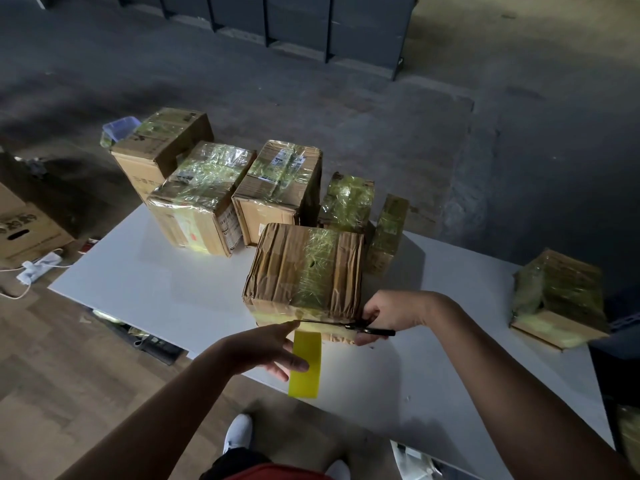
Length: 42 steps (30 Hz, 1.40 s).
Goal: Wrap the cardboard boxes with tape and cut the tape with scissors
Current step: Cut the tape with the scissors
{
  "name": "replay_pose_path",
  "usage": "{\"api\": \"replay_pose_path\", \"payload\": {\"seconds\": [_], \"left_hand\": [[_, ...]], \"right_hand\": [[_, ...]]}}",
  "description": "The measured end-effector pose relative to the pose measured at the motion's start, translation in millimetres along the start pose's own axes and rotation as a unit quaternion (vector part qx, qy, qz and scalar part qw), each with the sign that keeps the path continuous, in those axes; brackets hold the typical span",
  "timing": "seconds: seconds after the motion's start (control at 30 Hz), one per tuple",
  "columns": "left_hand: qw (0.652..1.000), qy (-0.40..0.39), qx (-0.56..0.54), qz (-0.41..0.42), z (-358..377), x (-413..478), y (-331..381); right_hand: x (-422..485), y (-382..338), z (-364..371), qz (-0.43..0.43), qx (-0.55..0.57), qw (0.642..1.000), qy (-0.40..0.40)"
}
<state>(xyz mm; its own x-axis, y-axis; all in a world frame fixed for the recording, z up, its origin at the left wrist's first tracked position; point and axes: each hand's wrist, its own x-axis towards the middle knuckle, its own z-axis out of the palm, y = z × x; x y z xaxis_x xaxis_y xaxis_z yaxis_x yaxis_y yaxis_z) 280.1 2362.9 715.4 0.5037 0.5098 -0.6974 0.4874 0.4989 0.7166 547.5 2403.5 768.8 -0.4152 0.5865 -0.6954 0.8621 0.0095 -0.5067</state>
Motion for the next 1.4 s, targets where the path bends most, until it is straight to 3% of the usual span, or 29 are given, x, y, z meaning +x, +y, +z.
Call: {"api": "replay_pose_path", "payload": {"seconds": [0.83, 1.03, 1.17, 1.4], "left_hand": [[1.000, 0.001, 0.015, 0.006, -3.7, 1.2, 5.1], [0.992, 0.030, 0.120, 0.002, 3.5, 6.7, 1.7], [0.994, 0.052, 0.100, -0.004, 4.7, 11.1, -4.8], [0.981, 0.140, 0.136, -0.002, 30.4, 26.7, -12.5]], "right_hand": [[4.5, 7.3, 1.7, -0.048, 0.079, 0.996, 0.018], [9.2, 11.1, 11.7, -0.013, 0.046, 0.999, -0.019], [0.3, 20.8, 12.3, 0.000, 0.002, 1.000, 0.007], [-25.8, 69.2, 30.2, 0.035, 0.043, 0.997, 0.054]]}}
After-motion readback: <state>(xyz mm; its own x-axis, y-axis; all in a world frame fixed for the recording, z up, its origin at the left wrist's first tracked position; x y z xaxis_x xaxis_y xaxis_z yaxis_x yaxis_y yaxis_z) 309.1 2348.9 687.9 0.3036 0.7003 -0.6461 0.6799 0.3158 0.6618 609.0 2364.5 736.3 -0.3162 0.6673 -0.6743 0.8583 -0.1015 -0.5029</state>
